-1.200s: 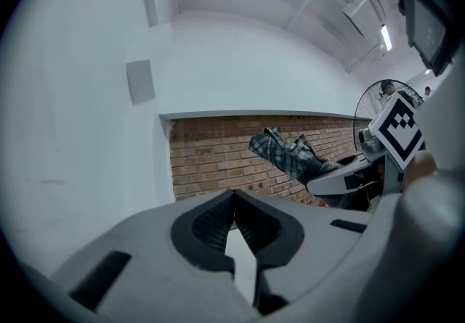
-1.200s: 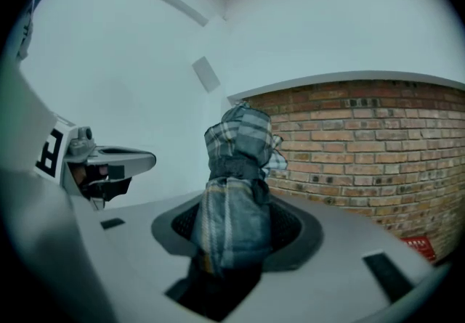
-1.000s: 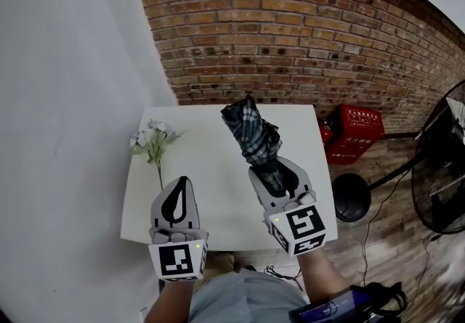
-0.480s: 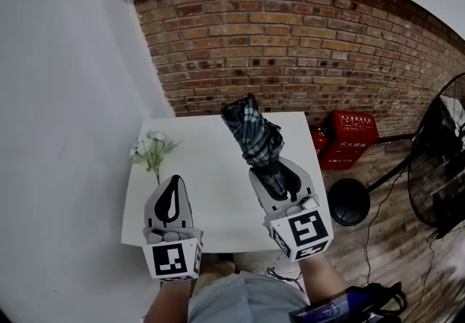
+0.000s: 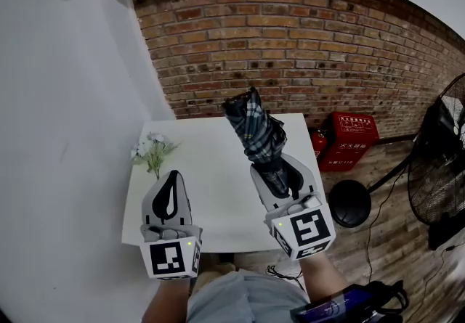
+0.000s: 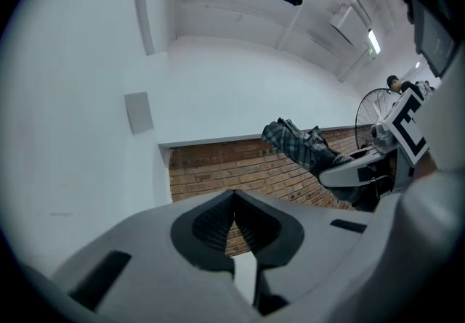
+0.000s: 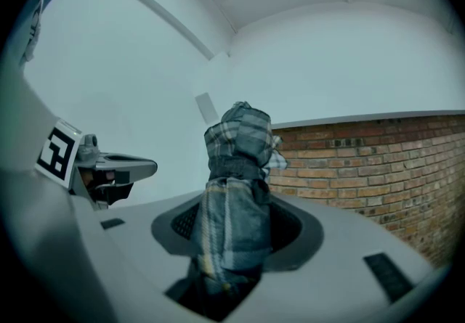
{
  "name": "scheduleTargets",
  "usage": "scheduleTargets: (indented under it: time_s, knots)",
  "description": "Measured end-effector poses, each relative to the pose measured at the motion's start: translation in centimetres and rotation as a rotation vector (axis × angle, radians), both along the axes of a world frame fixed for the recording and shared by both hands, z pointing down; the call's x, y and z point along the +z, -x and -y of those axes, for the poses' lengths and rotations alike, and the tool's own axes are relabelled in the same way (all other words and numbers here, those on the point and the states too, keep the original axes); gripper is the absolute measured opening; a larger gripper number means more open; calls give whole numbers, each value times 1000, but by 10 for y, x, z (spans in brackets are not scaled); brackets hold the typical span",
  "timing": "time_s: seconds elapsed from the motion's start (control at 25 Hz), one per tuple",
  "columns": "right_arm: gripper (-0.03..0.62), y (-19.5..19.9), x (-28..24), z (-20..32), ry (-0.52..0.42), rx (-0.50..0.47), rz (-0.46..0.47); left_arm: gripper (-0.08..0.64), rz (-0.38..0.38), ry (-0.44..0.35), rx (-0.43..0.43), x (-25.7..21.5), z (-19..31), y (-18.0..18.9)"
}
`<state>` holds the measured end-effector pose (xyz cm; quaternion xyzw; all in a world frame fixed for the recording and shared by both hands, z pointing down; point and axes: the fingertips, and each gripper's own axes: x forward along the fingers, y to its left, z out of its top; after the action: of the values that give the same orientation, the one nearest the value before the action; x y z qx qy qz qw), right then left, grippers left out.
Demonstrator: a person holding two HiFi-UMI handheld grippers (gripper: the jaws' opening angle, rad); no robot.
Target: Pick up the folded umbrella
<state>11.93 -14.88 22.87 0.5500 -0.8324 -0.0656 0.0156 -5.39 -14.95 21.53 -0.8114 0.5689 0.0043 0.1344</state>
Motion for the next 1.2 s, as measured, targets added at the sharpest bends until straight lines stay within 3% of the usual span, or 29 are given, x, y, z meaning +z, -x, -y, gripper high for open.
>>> scheduleTargets:
  time_s: [1.2]
  knots:
    - [190,-9,-4,5,-5,7,6,6,-2,4,9,-2,6,-12]
